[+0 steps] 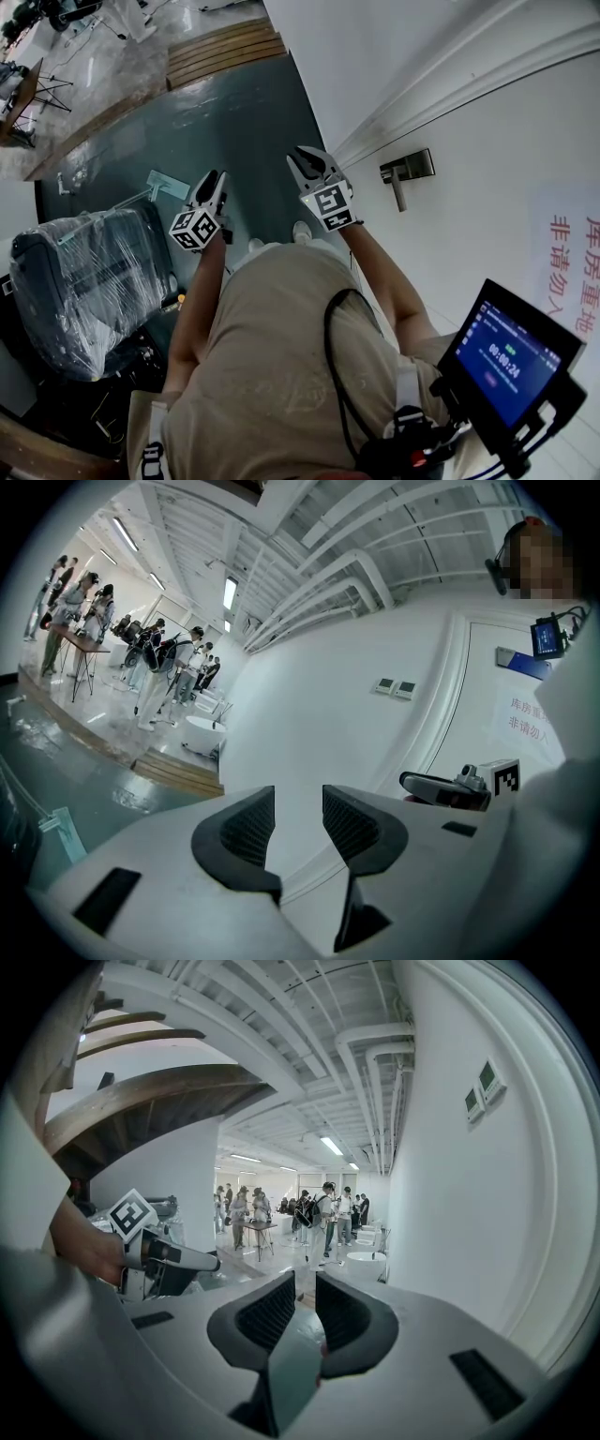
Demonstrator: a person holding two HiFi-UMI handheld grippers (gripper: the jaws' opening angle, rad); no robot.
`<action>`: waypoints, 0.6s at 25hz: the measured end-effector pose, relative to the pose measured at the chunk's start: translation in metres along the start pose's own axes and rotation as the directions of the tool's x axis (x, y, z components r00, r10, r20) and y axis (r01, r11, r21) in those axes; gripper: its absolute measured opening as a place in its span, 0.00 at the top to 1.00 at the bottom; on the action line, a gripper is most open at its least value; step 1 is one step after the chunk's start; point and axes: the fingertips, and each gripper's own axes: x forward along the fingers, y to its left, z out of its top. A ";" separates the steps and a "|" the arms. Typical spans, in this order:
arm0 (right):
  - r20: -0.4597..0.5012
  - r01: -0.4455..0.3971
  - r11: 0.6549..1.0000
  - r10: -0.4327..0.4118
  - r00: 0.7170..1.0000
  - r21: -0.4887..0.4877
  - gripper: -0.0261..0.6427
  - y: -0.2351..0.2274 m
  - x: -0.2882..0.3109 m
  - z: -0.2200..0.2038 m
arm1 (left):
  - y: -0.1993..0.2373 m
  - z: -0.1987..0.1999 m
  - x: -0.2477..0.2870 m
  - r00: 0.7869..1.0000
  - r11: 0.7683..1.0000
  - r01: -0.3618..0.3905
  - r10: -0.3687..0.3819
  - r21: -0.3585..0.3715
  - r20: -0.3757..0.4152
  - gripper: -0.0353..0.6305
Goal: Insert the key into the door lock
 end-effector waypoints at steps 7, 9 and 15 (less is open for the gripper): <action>-0.027 0.008 1.000 -0.009 1.000 -0.020 0.87 -0.002 -0.007 -0.009 | -0.006 -0.008 0.005 1.000 1.000 0.008 -0.008 -0.009 -0.014 0.72; -0.032 0.011 1.000 -0.012 0.999 -0.013 0.87 -0.002 -0.006 -0.008 | -0.006 -0.007 0.007 1.000 1.000 0.014 -0.014 -0.011 -0.019 0.72; -0.035 0.036 0.999 -0.036 0.999 0.002 0.87 0.001 -0.009 -0.007 | -0.008 -0.008 0.007 0.999 0.999 0.035 -0.035 -0.014 -0.034 0.72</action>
